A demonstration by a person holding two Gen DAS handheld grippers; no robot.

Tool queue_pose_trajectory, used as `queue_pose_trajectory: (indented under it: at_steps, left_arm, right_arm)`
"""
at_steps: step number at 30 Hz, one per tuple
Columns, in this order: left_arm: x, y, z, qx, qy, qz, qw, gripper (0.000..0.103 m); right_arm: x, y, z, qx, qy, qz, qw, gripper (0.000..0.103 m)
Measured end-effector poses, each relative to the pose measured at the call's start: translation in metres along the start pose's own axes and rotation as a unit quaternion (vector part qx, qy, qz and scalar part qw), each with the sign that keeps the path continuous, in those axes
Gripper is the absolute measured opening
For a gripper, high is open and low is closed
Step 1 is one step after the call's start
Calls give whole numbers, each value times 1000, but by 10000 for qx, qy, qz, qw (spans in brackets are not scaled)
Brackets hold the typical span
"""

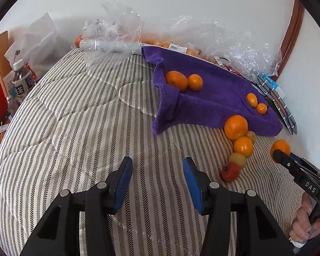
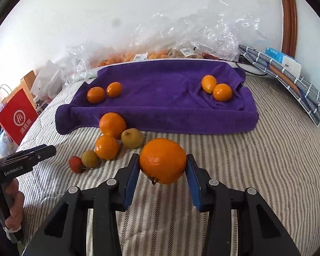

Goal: Organize fruits
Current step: 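Grasp a large orange from the cluster with the right tool and lift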

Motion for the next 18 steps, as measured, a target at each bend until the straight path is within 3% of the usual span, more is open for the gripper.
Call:
queue_pose_trajectory:
  at_steps: [4,18]
  left_arm:
    - [0,0,1,14,26,-7,10000,47]
    - [1,0,1,22,167,-21,9999,50]
  right_arm:
    - [5,3,15,-16,192,94,9998,43]
    - [11,7,39,-236,272,130,9993,43]
Point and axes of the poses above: each gripper's, at about its wrist camera, not at the fingertips, and x roughly against the way its jaws point, z to its right, y to its underside, the point moved 5 cm from there along -x, roughly the way its jaws point, and after that the axes turned 5 degrees about -y, right-handed, at the moved point
